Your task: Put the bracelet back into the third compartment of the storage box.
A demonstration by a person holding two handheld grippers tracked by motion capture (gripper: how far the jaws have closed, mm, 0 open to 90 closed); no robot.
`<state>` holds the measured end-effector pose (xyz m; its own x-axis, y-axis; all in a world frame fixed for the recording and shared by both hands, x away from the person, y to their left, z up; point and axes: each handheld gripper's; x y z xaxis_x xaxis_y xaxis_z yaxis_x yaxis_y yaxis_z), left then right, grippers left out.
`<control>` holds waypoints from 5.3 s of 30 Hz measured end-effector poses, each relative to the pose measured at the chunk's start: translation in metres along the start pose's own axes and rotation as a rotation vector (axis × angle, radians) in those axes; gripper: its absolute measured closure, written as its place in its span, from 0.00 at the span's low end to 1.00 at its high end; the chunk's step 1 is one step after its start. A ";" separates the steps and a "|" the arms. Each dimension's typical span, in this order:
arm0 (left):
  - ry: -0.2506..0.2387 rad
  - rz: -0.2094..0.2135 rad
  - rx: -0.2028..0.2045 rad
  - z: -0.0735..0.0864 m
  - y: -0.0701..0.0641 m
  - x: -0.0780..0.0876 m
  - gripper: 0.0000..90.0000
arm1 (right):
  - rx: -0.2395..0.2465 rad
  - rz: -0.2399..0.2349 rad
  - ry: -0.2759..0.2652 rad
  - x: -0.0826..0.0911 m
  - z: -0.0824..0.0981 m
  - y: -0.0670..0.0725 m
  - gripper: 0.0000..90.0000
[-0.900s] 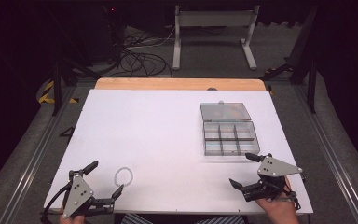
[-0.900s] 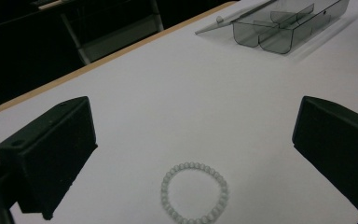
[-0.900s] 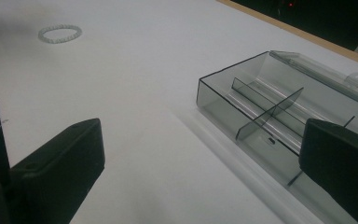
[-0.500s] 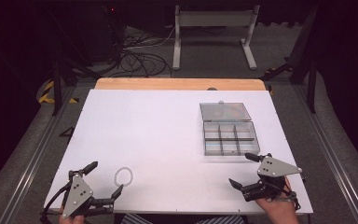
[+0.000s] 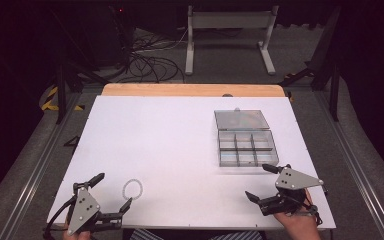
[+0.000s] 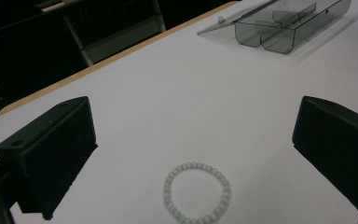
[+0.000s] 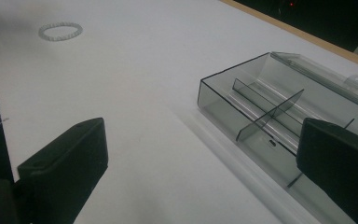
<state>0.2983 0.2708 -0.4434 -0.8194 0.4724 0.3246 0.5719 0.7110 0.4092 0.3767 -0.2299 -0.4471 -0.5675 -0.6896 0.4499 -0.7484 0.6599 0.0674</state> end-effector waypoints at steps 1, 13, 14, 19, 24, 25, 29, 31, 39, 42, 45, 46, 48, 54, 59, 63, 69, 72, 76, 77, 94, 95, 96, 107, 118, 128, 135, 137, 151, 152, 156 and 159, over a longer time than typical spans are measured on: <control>-0.001 0.000 0.000 0.000 0.000 0.000 0.00 | 0.000 0.000 0.001 0.000 0.000 0.000 0.03; 0.001 0.005 0.012 0.000 0.001 0.000 0.00 | 0.012 -0.028 0.018 -0.006 -0.013 0.007 0.04; 0.000 0.006 0.015 0.000 0.001 0.000 0.00 | 0.013 -0.035 0.016 -0.007 -0.015 0.007 0.04; 0.003 0.006 0.010 0.000 0.001 0.000 0.00 | 0.022 -0.057 0.028 -0.016 -0.022 0.013 0.04; 0.002 0.011 0.018 0.000 0.001 0.000 0.00 | 0.034 -0.078 0.029 -0.024 -0.031 0.019 0.04; 0.002 0.011 0.018 0.000 0.001 -0.001 0.00 | 0.035 -0.085 0.027 -0.026 -0.033 0.020 0.04; 0.003 0.010 0.018 0.000 0.000 0.000 0.00 | 0.047 -0.102 0.030 -0.035 -0.041 0.026 0.04; 0.003 0.009 0.018 0.000 0.001 0.000 0.00 | 0.052 -0.110 0.036 -0.040 -0.045 0.029 0.04; 0.003 0.009 0.017 0.001 0.001 0.000 0.00 | 0.074 -0.144 0.042 -0.054 -0.056 0.041 0.04; 0.005 0.006 0.011 0.001 0.002 0.001 0.00 | 0.081 -0.154 0.045 -0.057 -0.059 0.045 0.04; 0.005 0.005 0.011 0.001 0.002 0.001 0.00 | 0.102 -0.159 0.055 -0.065 -0.063 0.051 0.04; 0.005 0.005 0.011 0.001 0.002 0.001 0.00 | 0.102 -0.159 0.055 -0.065 -0.063 0.051 0.04; 0.005 0.007 0.017 0.001 0.002 0.000 0.00 | 0.113 -0.159 0.063 -0.071 -0.066 0.054 0.04; 0.007 0.005 0.010 0.001 0.003 0.000 0.00 | 0.122 -0.176 0.075 -0.080 -0.072 0.060 0.04; 0.009 0.004 0.011 0.001 0.002 0.000 0.00 | 0.128 -0.191 0.074 -0.086 -0.076 0.065 0.04; 0.006 0.005 0.016 0.001 0.002 0.001 0.00 | 0.133 -0.200 0.079 -0.090 -0.077 0.068 0.04; 0.009 0.007 0.020 0.002 0.003 0.000 0.00 | 0.141 -0.212 0.084 -0.096 -0.081 0.073 0.04; 0.009 0.005 0.021 0.002 0.003 0.000 0.00 | 0.143 -0.217 0.086 -0.098 -0.082 0.074 0.04; 0.008 0.006 0.023 0.002 0.003 0.000 0.00 | 0.107 -0.236 0.095 -0.100 -0.082 0.075 0.09; 0.008 0.006 0.023 0.002 0.003 0.000 0.00 | 0.085 -0.252 0.095 -0.101 -0.082 0.075 0.11; 0.008 0.003 0.013 0.002 0.004 0.001 0.00 | 0.081 -0.273 0.097 -0.125 -0.086 0.089 0.24; 0.008 0.004 0.013 0.002 0.005 0.001 0.00 | 0.084 -0.274 0.099 -0.127 -0.086 0.090 0.25; 0.008 0.004 0.013 0.002 0.005 0.001 0.00 | 0.086 -0.273 0.103 -0.129 -0.087 0.091 0.26; 0.009 0.001 0.021 0.003 0.007 0.001 0.00 | 0.083 -0.292 0.134 -0.157 -0.087 0.106 0.34; 0.005 0.004 0.029 0.004 0.007 0.002 0.00 | 0.058 -0.326 0.140 -0.186 -0.087 0.119 0.39; 0.006 0.006 0.023 0.003 0.006 0.002 0.00 | 0.061 -0.342 0.165 -0.207 -0.082 0.130 0.45; 0.006 0.005 0.014 0.003 0.007 0.003 0.00 | 0.049 -0.348 0.175 -0.221 -0.081 0.136 0.50; 0.004 0.006 0.022 0.003 0.007 0.002 0.00 | 0.048 -0.347 0.177 -0.223 -0.081 0.137 0.50; 0.004 0.003 0.014 0.004 0.008 0.004 0.00 | 0.050 -0.347 0.208 -0.247 -0.075 0.148 0.59; 0.004 0.002 0.012 0.003 0.008 0.004 0.00 | 0.053 -0.346 0.211 -0.249 -0.074 0.148 0.60; 0.004 0.007 0.022 0.004 0.007 0.004 0.00 | 0.057 -0.340 0.221 -0.256 -0.073 0.150 0.61; 0.005 0.009 0.021 0.004 0.007 0.003 0.00 | 0.059 -0.333 0.236 -0.262 -0.072 0.152 0.63</control>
<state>0.2992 0.2789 -0.4427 -0.8142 0.4763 0.3319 0.5781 0.7176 0.3883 0.4359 0.0724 -0.4909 -0.2015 -0.7706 0.6046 -0.9002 0.3890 0.1959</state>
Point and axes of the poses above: each handheld gripper's, and its own axes: x roughly backward along the jaws, z roughly out of its underside, y roughly to its left, and after that the axes turned 11 degrees about -x, right-handed
